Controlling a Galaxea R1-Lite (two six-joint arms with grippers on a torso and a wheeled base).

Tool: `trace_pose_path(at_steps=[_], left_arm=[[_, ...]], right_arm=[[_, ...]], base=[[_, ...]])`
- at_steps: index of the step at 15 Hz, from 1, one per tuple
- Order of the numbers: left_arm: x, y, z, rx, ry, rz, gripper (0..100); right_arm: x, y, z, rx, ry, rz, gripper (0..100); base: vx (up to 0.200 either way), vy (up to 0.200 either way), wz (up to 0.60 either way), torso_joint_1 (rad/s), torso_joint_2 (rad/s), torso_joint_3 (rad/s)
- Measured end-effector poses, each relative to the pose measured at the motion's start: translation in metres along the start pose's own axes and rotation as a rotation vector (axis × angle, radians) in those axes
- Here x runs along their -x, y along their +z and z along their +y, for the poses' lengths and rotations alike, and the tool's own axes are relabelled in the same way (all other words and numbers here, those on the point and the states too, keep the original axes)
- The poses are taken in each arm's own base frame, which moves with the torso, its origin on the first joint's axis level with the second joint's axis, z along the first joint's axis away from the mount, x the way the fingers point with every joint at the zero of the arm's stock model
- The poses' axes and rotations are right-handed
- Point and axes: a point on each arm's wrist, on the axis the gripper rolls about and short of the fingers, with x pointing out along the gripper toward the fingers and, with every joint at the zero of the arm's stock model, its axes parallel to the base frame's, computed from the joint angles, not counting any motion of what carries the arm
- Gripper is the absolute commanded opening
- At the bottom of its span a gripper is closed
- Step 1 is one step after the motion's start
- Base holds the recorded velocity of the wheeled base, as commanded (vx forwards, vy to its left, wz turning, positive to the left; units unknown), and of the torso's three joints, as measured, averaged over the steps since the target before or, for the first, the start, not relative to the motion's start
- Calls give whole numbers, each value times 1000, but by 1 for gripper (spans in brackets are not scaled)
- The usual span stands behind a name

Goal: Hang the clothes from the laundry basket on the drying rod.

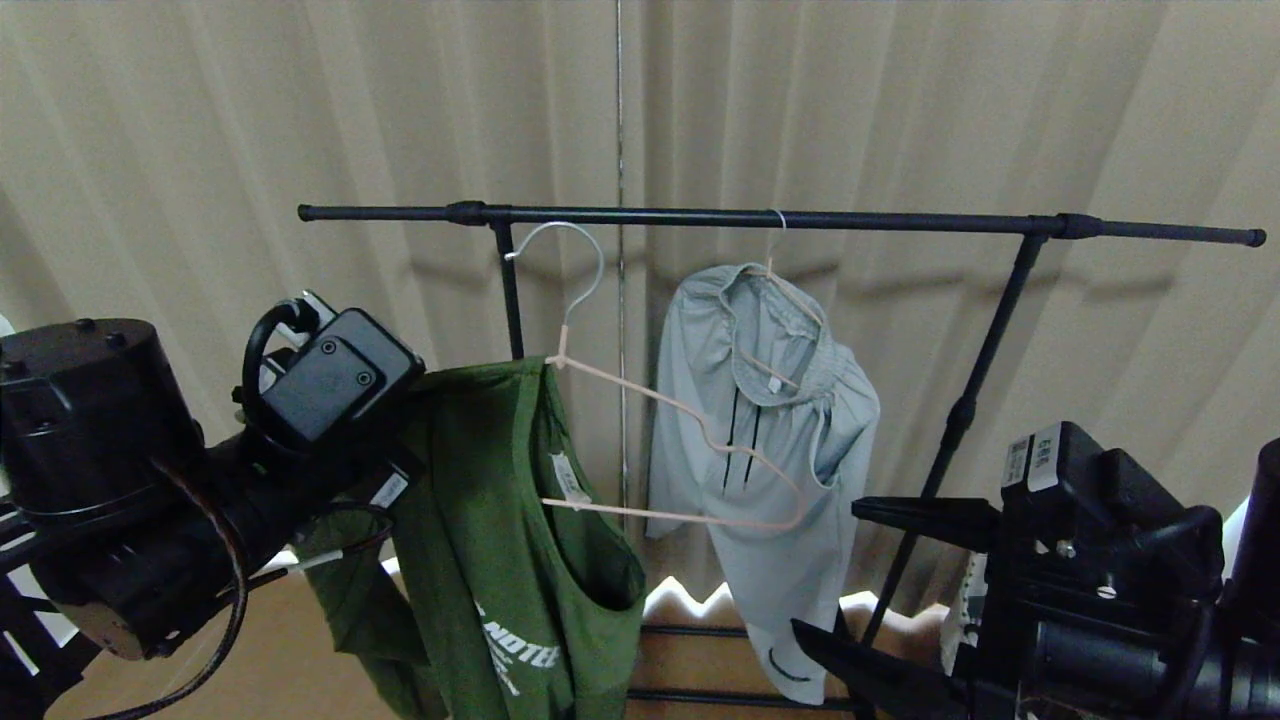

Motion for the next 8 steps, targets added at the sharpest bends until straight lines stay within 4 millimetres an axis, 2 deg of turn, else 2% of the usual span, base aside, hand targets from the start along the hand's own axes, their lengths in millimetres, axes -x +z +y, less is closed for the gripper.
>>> trace_pose_path(at_steps=[3,8], left_arm=[[-1,1,1,68,42,34,0],[-2,9,4,218,25,41,0]], right_arm=[[0,-12,-3,-8,-26,42,100],[-16,-15,10,-57,-1,53,100]], base=[[0,0,0,0,0,0],[0,0,0,0,0,0]])
